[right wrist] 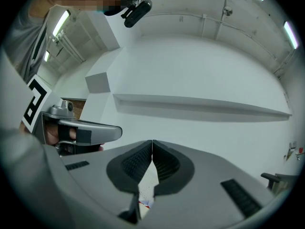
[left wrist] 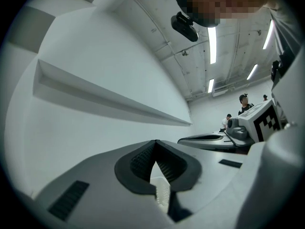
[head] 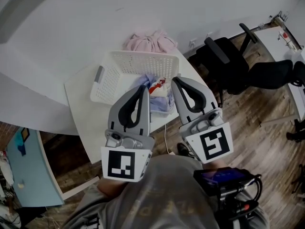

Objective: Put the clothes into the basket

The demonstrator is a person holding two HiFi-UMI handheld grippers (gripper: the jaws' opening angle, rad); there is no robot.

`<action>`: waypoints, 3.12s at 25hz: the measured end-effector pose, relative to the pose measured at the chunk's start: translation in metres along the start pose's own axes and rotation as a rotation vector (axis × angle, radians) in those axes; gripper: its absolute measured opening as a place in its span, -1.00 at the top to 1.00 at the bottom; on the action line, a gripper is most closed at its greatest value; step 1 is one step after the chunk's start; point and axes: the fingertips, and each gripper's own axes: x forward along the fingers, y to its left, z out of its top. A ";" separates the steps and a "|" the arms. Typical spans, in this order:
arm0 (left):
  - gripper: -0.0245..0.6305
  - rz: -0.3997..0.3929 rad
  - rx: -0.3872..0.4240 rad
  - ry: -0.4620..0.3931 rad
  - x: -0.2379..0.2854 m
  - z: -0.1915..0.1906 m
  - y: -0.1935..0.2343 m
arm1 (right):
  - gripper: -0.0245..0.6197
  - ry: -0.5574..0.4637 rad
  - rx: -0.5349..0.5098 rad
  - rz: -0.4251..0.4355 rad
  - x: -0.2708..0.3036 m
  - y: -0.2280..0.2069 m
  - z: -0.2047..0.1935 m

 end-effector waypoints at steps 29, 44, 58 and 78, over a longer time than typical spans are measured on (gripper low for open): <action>0.90 -0.162 -0.055 0.048 0.039 -0.033 -0.090 | 0.90 0.095 0.089 -0.188 -0.075 -0.070 -0.049; 0.90 -0.096 -0.048 0.037 0.101 -0.041 -0.152 | 0.90 0.078 0.063 -0.091 -0.088 -0.150 -0.055; 0.90 0.116 -0.029 0.072 0.132 -0.045 -0.187 | 0.90 0.073 0.081 0.134 -0.089 -0.191 -0.063; 0.90 0.270 -0.068 0.062 0.226 -0.084 -0.144 | 0.90 0.093 0.068 0.262 -0.007 -0.254 -0.108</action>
